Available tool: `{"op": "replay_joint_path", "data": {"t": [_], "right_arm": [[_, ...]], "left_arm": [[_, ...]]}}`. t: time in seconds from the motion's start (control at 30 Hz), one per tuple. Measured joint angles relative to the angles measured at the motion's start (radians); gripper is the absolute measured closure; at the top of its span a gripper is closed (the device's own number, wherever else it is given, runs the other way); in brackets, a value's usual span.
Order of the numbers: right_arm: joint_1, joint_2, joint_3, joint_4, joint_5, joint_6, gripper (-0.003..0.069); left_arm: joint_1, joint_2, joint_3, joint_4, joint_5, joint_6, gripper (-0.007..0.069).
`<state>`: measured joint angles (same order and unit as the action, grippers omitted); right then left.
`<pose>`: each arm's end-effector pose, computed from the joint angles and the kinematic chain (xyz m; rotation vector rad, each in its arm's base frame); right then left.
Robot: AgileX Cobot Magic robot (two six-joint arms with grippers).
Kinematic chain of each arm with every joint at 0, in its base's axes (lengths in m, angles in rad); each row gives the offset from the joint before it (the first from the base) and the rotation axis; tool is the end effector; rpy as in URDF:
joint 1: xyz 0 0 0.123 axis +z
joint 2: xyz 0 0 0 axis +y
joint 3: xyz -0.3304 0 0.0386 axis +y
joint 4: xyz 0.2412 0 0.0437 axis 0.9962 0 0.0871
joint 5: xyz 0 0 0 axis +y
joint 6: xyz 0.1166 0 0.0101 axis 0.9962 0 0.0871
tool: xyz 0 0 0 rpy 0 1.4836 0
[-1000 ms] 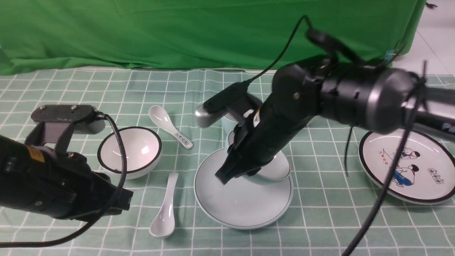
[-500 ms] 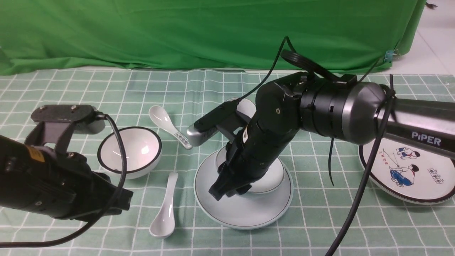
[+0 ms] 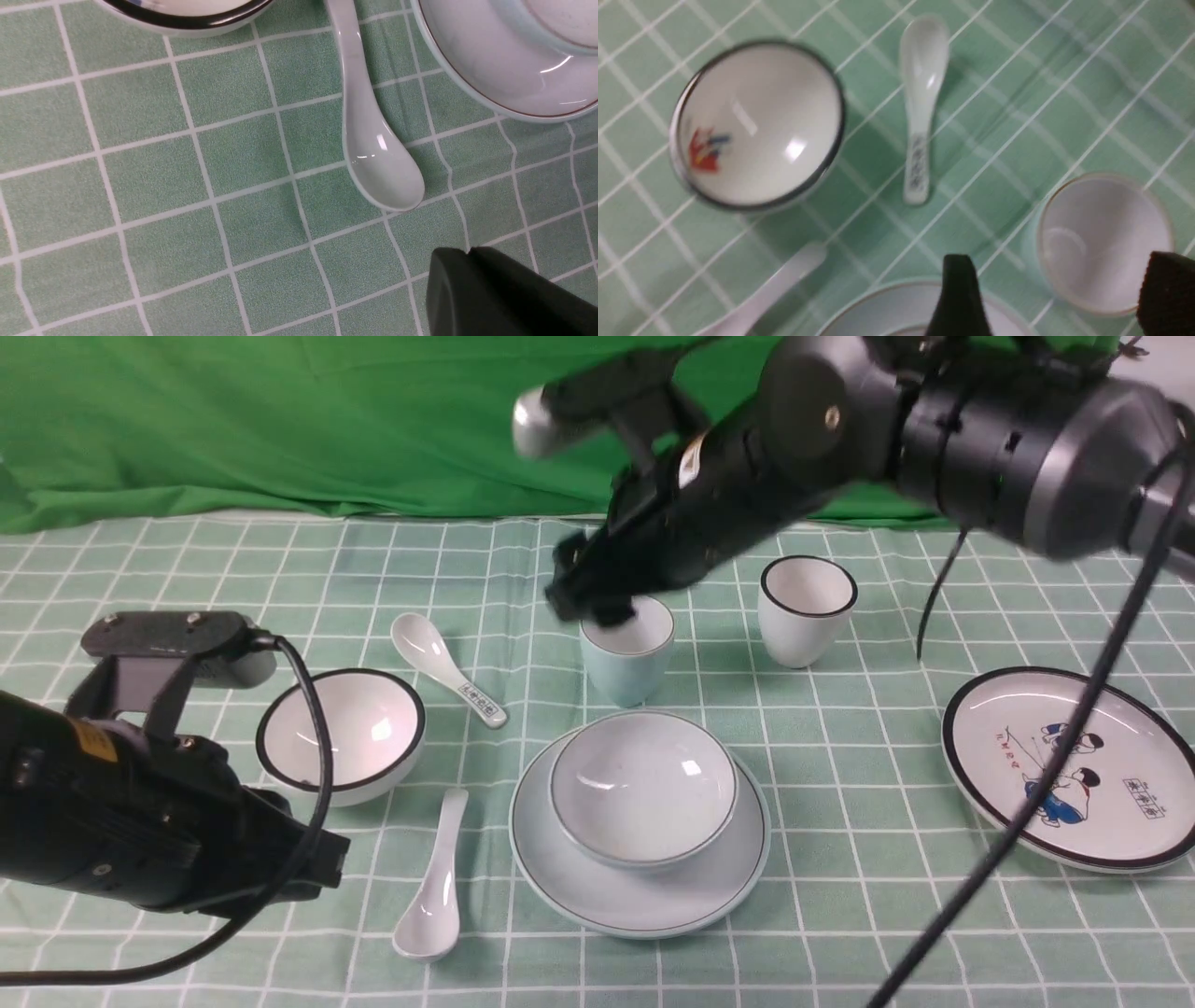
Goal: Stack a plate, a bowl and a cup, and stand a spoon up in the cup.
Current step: Use the right arm to put the blue rice bowl into the blue large plate in the middle, then use the right arm to grab a blue teacup
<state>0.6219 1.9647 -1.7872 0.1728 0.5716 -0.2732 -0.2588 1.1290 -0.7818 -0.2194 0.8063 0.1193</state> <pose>0.4000 0.3001 0.3426 -0.8708 2.0732 0.3727 0.1812 -0.0670 0.2967 0.3507 2.6139 -0.3077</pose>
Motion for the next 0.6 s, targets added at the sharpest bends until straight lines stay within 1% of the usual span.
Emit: {"op": "replay_joint_path", "data": {"t": [0.07,0.2,0.4,0.6], "right_arm": [[-0.011,0.025,-0.037,0.000,-0.004,-0.004,0.0145],[-0.033,0.155,-0.124,-0.001,-0.005,-0.011,0.0145],[-0.029,0.252,-0.143,-0.002,-0.005,-0.035,0.0145],[-0.028,0.294,-0.148,-0.003,-0.006,-0.041,0.0145]], "left_arm": [[0.000,0.000,0.000,0.000,0.000,0.000,0.0617],[0.000,0.000,0.000,0.000,0.000,0.000,0.0617],[0.000,0.000,0.000,0.000,0.000,0.000,0.0616],[0.000,0.000,0.000,0.004,0.000,0.000,0.0616]]}}
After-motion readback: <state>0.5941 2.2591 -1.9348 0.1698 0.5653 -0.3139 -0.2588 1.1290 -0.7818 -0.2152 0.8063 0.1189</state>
